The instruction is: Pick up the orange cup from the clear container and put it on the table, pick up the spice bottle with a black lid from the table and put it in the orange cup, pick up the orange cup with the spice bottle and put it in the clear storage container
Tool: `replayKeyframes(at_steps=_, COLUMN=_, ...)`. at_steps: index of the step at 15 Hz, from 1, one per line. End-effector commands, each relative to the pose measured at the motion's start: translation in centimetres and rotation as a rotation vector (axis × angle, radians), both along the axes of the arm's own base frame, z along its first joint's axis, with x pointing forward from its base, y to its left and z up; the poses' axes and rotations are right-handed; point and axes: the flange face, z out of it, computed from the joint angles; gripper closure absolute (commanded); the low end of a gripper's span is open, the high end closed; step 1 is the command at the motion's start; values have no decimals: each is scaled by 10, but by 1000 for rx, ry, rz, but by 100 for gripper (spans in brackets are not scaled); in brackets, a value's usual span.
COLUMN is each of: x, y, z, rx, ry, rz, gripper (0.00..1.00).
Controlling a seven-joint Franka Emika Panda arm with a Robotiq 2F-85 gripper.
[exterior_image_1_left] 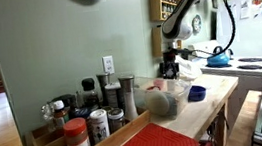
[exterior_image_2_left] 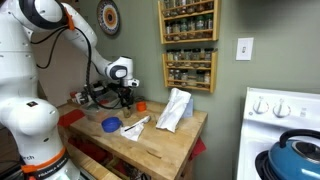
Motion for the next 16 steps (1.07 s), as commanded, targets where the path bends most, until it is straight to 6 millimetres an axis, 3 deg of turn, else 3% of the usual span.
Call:
replayKeyframes(at_steps=1, x=-3, y=0, z=-11, rx=-17, ry=1, rz=21, gripper=18)
replayKeyframes(at_steps=2, x=-3, y=0, z=-13, rx=-19, ry=4, rz=20, gripper=38)
replayKeyframes(at_steps=3, x=-3, y=0, z=-14, rx=-20, ry=7, rz=20, gripper=39)
replayKeyframes(at_steps=7, x=0, y=-1, z=-11, rx=-20, ry=4, rz=26, gripper=69)
replayKeyframes(at_steps=11, x=6, y=1, z=10, rx=-35, ry=-5, rz=59, gripper=70)
replayKeyframes(at_steps=16, x=36, y=9, z=79, rx=-72, ry=-60, rz=147, gripper=70)
